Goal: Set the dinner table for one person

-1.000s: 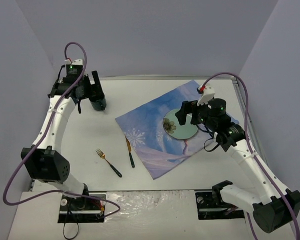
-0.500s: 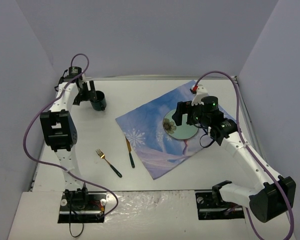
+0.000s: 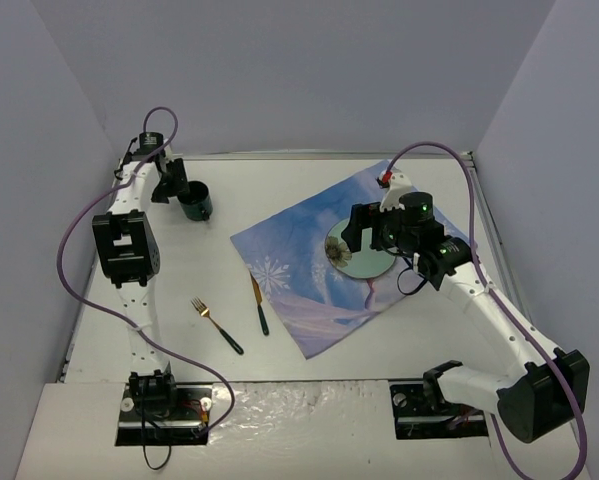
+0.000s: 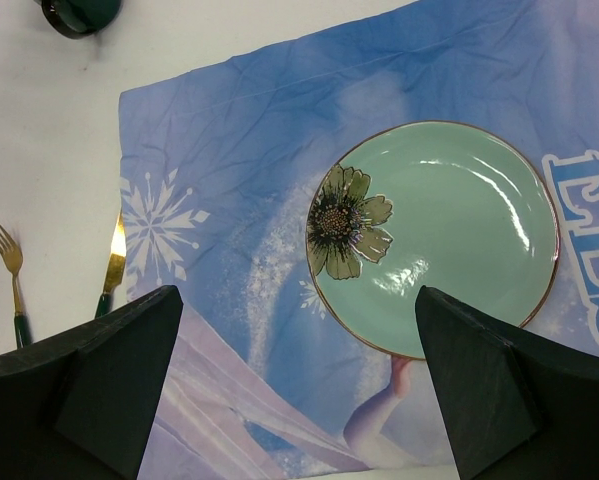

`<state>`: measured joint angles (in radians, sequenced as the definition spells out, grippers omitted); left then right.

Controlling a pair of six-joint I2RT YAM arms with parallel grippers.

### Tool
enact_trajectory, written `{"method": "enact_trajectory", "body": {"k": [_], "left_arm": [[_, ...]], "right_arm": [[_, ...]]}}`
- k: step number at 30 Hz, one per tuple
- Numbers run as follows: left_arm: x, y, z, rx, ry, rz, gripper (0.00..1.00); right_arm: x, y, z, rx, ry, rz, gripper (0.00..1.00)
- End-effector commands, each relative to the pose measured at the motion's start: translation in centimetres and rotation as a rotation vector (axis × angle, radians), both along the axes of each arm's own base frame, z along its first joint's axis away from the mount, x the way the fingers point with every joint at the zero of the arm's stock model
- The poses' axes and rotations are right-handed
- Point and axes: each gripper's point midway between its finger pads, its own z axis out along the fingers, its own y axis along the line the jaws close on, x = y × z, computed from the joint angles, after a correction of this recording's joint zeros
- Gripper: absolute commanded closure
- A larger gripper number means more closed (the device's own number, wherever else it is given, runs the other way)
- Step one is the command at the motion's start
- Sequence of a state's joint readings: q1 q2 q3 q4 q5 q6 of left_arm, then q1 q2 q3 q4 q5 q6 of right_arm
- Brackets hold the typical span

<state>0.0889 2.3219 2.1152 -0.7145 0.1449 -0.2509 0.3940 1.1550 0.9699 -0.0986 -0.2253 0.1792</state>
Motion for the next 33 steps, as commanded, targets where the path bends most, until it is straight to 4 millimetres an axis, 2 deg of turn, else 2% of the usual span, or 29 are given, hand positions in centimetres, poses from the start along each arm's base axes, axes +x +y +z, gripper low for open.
{"method": "enact_trajectory", "body": {"k": [1, 6, 10, 13, 17, 19, 20, 22, 24, 26, 27, 29, 33], "left_arm": [[1.8, 0.2, 4.4, -0.016, -0.115, -0.002, 0.50], [1.9, 0.0, 4.6, -0.026, -0.119, -0.010, 0.70], [1.7, -0.2, 5.2, -0.032, -0.126, -0.017, 0.90], [1.1, -0.4, 6.5, -0.036, -0.135, -0.012, 1.00], [-0.9, -1.2, 9.0, -0.032, -0.138, 0.014, 1.00], [-2.9, -1.6, 10.8, -0.014, -0.127, 0.029, 1.00], [-3.6, -2.0, 10.9, -0.009, -0.111, 0.030, 1.00], [-5.1, -3.1, 12.0, 0.007, -0.098, 0.034, 1.00], [-6.8, -5.0, 13.2, 0.032, -0.086, 0.013, 1.00], [-8.2, -7.3, 14.1, 0.057, -0.082, -0.024, 1.00], [-8.4, -7.8, 14.6, 0.075, -0.095, -0.027, 1.00], [-9.9, -10.1, 15.3, 0.062, -0.082, -0.067, 1.00], [-11.8, -13.0, 16.4, 0.064, -0.090, -0.105, 1.00]], "right_arm": [[0.9, 0.9, 2.1, 0.028, -0.062, 0.011, 0.00], [0.8, 1.2, 2.0, 0.025, -0.060, 0.015, 0.00], [0.7, 2.0, 1.9, 0.015, -0.062, 0.034, 0.00], [0.6, 3.0, 1.9, 0.002, -0.065, 0.064, 0.00], [0.5, 5.6, 2.1, -0.033, -0.083, 0.134, 0.00], [0.6, 6.9, 2.4, -0.055, -0.099, 0.168, 0.00], [0.8, 7.6, 2.0, -0.073, -0.096, 0.182, 0.00], [0.9, 9.4, 2.8, -0.093, -0.126, 0.216, 0.00], [1.4, 11.0, 2.3, -0.131, -0.134, 0.249, 0.01], [1.6, 12.6, 2.8, -0.151, -0.164, 0.276, 0.02], [1.7, 13.4, 2.8, -0.153, -0.165, 0.284, 0.02], [2.4, 15.5, 1.9, -0.192, -0.181, 0.331, 0.04], [3.1, 18.4, 2.0, -0.201, -0.210, 0.384, 0.09]]}}
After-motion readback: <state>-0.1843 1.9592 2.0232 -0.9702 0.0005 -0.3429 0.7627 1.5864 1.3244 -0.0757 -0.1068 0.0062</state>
